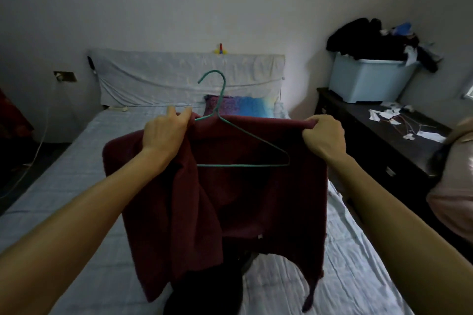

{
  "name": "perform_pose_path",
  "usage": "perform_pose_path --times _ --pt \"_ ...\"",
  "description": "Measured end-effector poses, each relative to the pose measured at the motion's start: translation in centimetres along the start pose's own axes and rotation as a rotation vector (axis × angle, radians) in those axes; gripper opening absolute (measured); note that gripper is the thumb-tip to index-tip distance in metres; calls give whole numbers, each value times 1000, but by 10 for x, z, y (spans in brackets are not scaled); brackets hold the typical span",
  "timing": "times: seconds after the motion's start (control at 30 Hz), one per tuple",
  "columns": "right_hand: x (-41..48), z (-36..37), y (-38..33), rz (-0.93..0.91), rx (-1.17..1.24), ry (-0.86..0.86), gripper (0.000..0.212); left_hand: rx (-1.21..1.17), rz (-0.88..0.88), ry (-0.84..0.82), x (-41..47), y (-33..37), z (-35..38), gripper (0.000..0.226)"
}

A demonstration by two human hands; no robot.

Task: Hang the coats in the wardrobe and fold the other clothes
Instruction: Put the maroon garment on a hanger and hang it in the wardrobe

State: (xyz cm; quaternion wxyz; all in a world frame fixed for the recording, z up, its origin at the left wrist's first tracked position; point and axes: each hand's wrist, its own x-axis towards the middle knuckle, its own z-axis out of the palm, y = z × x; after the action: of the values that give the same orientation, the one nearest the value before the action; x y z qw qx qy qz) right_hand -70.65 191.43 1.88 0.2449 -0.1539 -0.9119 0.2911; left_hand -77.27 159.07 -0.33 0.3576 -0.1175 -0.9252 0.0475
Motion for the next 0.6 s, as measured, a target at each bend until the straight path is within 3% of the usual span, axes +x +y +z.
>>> perform_pose_path --times 0.2,0.33,0.47,0.6 --pt "-5 -14 20 -3 -100 3 35 3 67 78 24 -10 -35 33" --pt "-9 -17 5 52 -63 13 32 125 95 86 19 -3 -35 35" --pt "-16 -4 -38 67 63 -22 28 207 93 -20 7 28 -25 38" --pt "-43 12 -80 -54 126 -172 23 40 -9 -122 0 50 -41 25"
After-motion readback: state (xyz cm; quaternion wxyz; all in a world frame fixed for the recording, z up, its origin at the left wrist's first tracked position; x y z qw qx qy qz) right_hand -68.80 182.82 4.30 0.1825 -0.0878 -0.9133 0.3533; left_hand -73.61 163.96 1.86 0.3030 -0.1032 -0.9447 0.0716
